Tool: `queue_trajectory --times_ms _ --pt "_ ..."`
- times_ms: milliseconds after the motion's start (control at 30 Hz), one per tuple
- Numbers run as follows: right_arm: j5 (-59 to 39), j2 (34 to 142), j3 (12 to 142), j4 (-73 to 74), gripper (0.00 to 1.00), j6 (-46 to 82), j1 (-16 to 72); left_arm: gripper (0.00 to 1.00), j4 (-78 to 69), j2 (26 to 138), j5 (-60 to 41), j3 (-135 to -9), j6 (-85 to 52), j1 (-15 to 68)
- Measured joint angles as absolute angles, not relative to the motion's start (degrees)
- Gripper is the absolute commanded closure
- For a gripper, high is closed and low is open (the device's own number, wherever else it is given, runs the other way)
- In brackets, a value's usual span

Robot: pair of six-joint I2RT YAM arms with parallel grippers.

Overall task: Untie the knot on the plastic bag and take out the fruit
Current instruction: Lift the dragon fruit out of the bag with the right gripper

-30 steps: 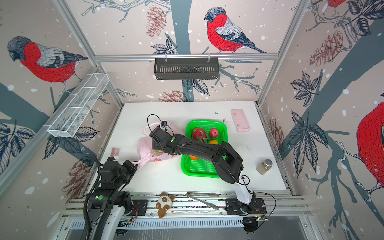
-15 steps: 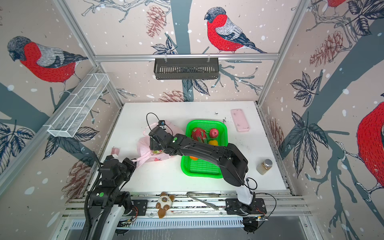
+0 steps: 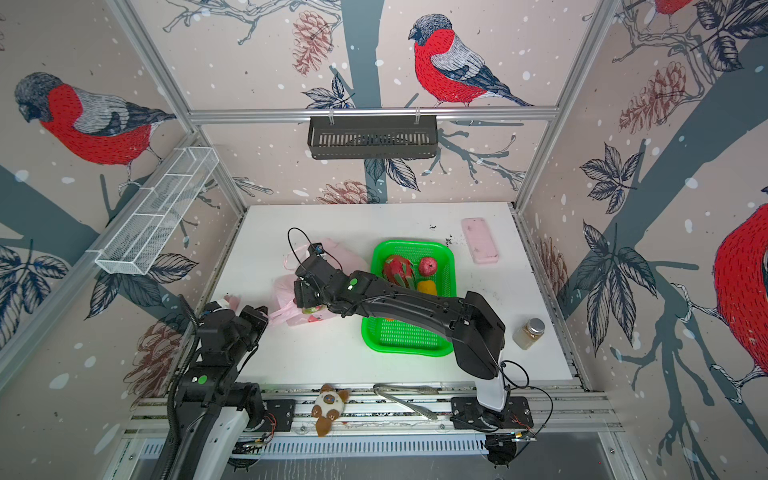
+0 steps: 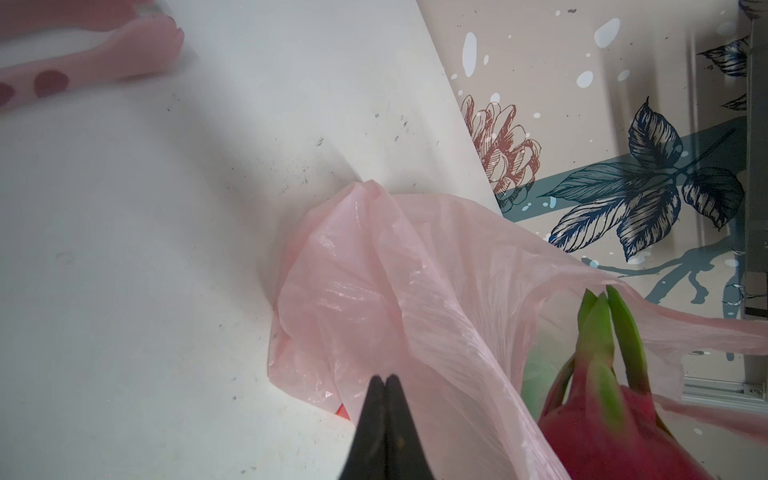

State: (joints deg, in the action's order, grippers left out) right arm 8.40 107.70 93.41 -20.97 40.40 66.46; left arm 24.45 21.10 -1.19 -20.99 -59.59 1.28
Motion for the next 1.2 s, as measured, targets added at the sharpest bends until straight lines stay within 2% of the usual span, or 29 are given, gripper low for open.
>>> queue_trajectory --times_ms 833,1200 --pt "6.35 96.23 88.31 -27.27 0.65 31.18 68.16 1.0 17.78 31.46 6.44 -25.65 -54.04 1.23" --pt "7.4 87.02 81.47 -31.66 0.66 31.38 68.9 1.0 13.34 37.63 7.6 -28.91 -50.61 -0.32"
